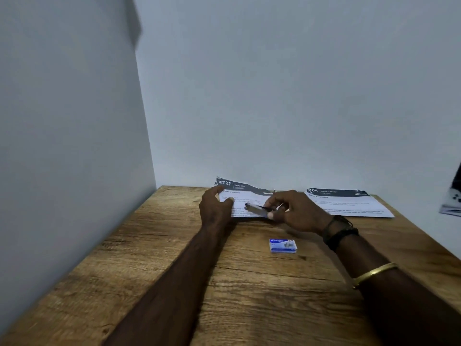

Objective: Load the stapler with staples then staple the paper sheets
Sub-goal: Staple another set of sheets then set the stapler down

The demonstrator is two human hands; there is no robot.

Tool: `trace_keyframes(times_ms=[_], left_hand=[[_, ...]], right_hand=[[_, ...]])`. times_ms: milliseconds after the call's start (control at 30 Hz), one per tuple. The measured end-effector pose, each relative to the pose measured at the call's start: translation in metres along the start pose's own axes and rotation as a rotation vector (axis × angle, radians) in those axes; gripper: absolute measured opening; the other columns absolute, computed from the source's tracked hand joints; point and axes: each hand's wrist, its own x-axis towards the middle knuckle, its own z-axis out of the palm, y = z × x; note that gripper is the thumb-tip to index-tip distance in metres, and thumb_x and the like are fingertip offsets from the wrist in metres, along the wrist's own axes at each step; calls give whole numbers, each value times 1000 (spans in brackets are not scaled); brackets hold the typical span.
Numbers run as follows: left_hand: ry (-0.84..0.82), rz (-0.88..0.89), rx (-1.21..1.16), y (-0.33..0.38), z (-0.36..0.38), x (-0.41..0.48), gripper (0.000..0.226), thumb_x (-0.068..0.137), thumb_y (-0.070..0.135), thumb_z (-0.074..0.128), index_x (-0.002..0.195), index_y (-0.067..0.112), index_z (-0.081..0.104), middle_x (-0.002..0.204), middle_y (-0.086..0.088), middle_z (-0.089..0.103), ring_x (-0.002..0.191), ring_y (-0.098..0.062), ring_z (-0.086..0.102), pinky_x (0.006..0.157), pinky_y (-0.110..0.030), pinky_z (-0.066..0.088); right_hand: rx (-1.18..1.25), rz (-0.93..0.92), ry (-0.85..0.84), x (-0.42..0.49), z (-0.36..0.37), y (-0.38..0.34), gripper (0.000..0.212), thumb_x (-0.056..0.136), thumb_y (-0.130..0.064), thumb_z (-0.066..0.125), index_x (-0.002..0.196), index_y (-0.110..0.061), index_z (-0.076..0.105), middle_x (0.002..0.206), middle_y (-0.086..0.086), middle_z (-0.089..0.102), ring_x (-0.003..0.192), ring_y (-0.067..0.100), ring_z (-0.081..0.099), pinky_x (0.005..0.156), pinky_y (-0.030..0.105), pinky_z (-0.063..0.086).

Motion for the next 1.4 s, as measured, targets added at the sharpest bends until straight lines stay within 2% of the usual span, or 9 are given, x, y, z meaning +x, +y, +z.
trace_keyframes(times_ms=[233,400,500,667,767,833,967,1133,1400], left_hand=[[4,-32,-7,-1,-2,1,51,88,10,71,138,9,59,142,-13,59,129,-29,57,112,-36,44],[-4,-98,-106,2,2,2,53,87,7,72,139,9,59,141,-13,60,128,-30,59,112,-42,47],[-2,-162,-197,3,4,2,54,88,7,72,140,11,57,141,-13,60,125,-30,60,110,-43,49],[-32,-303,-433,8,5,-1,57,89,-5,68,143,5,54,135,-14,59,111,-30,64,92,-42,61],[-72,-316,-484,10,6,-3,55,90,-8,66,142,4,54,126,-12,59,101,-26,65,80,-36,65],[-104,-318,-477,10,8,-5,54,91,-8,65,142,6,55,129,-12,60,99,-24,65,85,-38,64],[-160,-332,-467,14,12,-14,52,90,-5,67,140,8,57,136,-17,60,115,-35,65,98,-49,58],[-230,-290,-519,28,29,-26,47,81,-11,74,126,5,68,124,-19,66,102,-35,71,91,-45,61],[-276,-148,-389,45,83,-39,60,78,-15,74,135,2,62,138,-16,59,117,-36,65,101,-47,57]], right_hand=[[-182,17,-120,-6,6,8,17,84,-24,80,100,-28,75,86,-21,62,85,5,57,71,18,40],[-223,15,-135,-5,7,7,21,82,-29,82,102,-30,76,92,-15,67,91,10,61,78,27,48],[-112,60,7,-9,7,6,30,76,-38,85,102,-31,73,93,-10,71,91,11,66,82,31,55],[-16,80,383,-10,10,1,30,84,-38,76,106,-28,57,66,-6,69,69,9,66,64,29,51],[172,126,462,-7,8,-3,35,90,-35,72,122,-23,64,86,2,77,85,18,72,79,34,57],[280,162,482,-6,5,-3,26,92,-30,71,114,-16,74,96,5,78,90,23,74,81,38,60],[366,230,507,-11,3,1,16,87,-16,76,101,-8,78,82,9,79,79,20,78,66,28,61],[384,275,573,-19,-9,10,20,83,-10,79,103,-9,79,87,10,79,80,19,77,85,41,63],[349,347,739,-37,-39,45,23,79,-11,82,102,-12,80,95,9,78,90,26,74,87,48,61]])
